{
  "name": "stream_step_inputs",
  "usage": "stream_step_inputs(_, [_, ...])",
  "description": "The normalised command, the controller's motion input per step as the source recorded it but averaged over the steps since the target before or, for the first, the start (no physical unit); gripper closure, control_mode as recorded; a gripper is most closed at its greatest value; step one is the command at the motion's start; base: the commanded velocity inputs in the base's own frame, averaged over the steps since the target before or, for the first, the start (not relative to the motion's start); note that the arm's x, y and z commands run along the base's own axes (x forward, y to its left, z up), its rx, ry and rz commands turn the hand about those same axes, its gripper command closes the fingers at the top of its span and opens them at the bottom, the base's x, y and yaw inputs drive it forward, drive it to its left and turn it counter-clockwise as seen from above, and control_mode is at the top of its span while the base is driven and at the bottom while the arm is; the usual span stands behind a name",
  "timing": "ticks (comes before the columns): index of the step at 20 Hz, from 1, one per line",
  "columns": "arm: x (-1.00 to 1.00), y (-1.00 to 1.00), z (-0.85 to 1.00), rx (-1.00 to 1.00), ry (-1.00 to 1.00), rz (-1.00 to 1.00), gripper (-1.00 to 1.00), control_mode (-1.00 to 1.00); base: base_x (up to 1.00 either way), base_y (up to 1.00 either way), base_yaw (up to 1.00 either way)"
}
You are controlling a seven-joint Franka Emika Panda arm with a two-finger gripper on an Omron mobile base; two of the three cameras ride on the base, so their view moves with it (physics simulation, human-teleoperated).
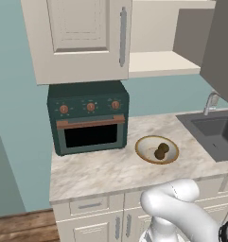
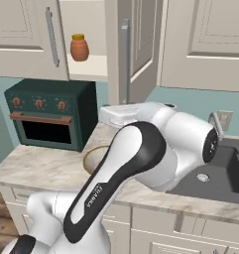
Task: Open the cabinet. Pick the kiwi and kiwi from the cabinet and place them into the bowl. Then close the cabinet.
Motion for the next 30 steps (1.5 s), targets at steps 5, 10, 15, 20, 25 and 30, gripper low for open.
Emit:
stream_step_inputs(5, [1.0, 0.03, -0.16, 0.04, 0.0, 0.27, -1.0, -1.0, 0.0, 0.0, 0.0])
stream_step_inputs(10, [1.0, 0.63, -0.17, 0.01, 0.0, 0.19, -1.0, -1.0, 0.0, 0.0, 0.0])
stream_step_inputs(15, [1.0, 1.0, -0.15, 0.0, -0.03, 0.01, -1.0, -1.0, 0.0, 0.0, 0.0])
stream_step_inputs(20, [1.0, 1.0, -0.01, 0.0, -0.05, -0.05, -1.0, -1.0, 0.0, 0.0, 0.0])
stream_step_inputs(25, [1.0, 1.0, 0.0, 0.01, -0.01, -0.11, -1.0, -1.0, 0.0, 0.0, 0.0])
stream_step_inputs(30, [1.0, 0.93, 0.0, 0.08, 0.0, -0.11, -1.0, -1.0, 0.0, 0.0, 0.0])
